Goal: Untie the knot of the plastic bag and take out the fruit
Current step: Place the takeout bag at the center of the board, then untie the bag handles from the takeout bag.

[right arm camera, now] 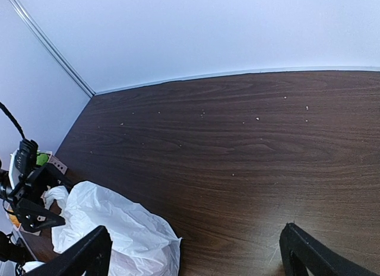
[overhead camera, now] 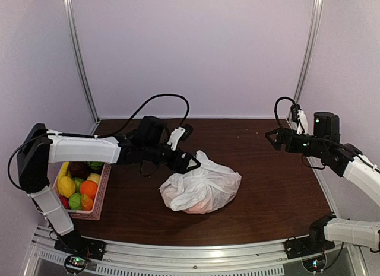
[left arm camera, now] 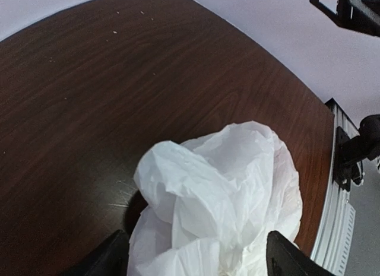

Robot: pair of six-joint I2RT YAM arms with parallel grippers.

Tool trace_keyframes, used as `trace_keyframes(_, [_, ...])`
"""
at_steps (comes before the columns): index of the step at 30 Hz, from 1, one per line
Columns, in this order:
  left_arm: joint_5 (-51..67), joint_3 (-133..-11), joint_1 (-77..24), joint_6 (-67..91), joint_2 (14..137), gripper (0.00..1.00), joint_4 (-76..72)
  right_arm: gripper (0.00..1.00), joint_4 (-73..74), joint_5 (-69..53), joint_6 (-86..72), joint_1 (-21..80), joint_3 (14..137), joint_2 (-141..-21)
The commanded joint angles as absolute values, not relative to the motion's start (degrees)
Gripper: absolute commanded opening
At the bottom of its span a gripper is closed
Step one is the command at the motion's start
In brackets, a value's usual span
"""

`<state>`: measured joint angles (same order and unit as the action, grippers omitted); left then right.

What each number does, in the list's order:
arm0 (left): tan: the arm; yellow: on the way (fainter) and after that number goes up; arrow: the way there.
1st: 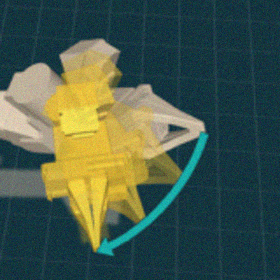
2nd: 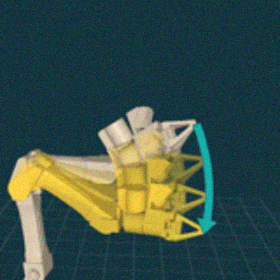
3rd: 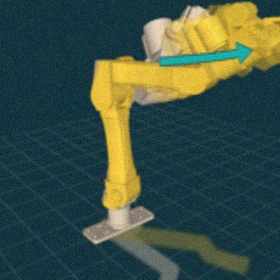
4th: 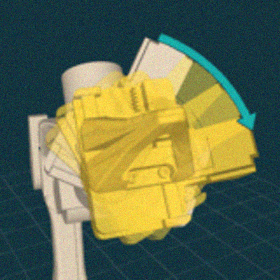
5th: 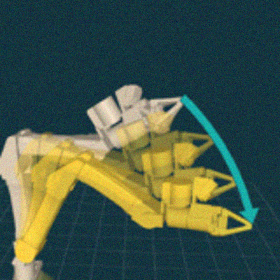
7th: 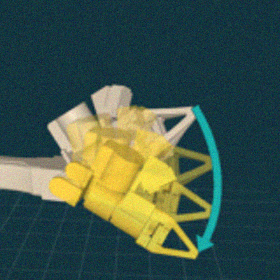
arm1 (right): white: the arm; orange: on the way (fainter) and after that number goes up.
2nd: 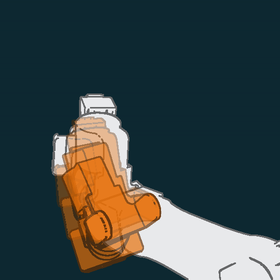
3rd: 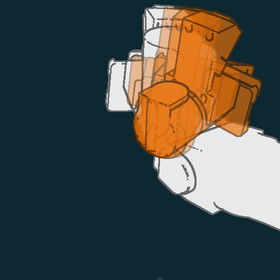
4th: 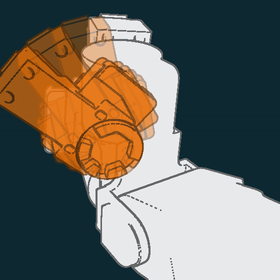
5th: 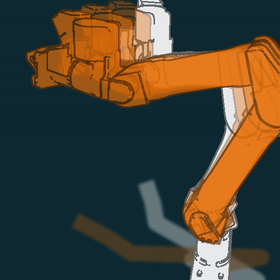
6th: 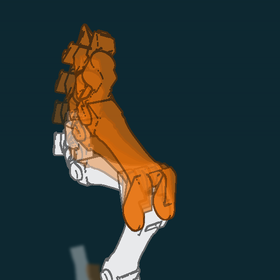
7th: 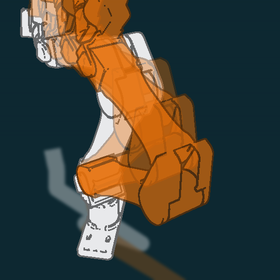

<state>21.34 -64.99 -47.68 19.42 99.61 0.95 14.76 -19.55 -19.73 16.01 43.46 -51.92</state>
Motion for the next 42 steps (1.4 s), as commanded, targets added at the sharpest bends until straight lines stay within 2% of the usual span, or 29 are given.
trace_keyframes(1, [9.57,-60.18,-47.55,19.73,88.96,0.90,-4.55,1.00,13.27,-20.31,-18.70,18.49,42.55,-50.04])
trace_keyframes(9, [3.48,-54.07,-48.19,28.70,79.26,0.94,3.08,0.98,13.00,-17.61,-16.74,25.08,44.20,-53.02])
trace_keyframes(16, [2.90,-49.24,-53.88,42.67,74.11,0.94,9.91,0.96,11.05,-13.03,-16.79,31.58,42.99,-54.75])
trace_keyframes(22, [0.88,-45.19,-58.11,53.26,72.81,0.96,9.32,0.95,9.03,-11.19,-18.46,35.03,40.71,-54.21])
trace_keyframes(27, [1.10,-44.79,-58.22,55.38,75.24,0.95,6.00,0.91,8.87,-8.92,-17.97,37.86,40.23,-53.70])
trace_keyframes(33, [1.66,-46.86,-58.40,55.14,79.05,0.91,6.15,0.89,9.91,-7.05,-17.24,40.54,40.95,-55.20])
trace_keyframes(36, [1.43,-46.75,-58.38,55.08,80.01,0.84,4.53,0.87,9.79,-6.63,-17.38,41.65,40.83,-56.33])
trace_keyframes(39, [1.03,-47.37,-58.47,55.18,81.54,0.72,2.61,0.83,8.65,-5.79,-17.86,42.92,40.65,-57.05])
trace_keyframes(42, [-0.15,-48.16,-58.53,55.17,82.72,0.70,2.11,0.81,7.77,-5.21,-18.15,43.94,40.84,-57.59])
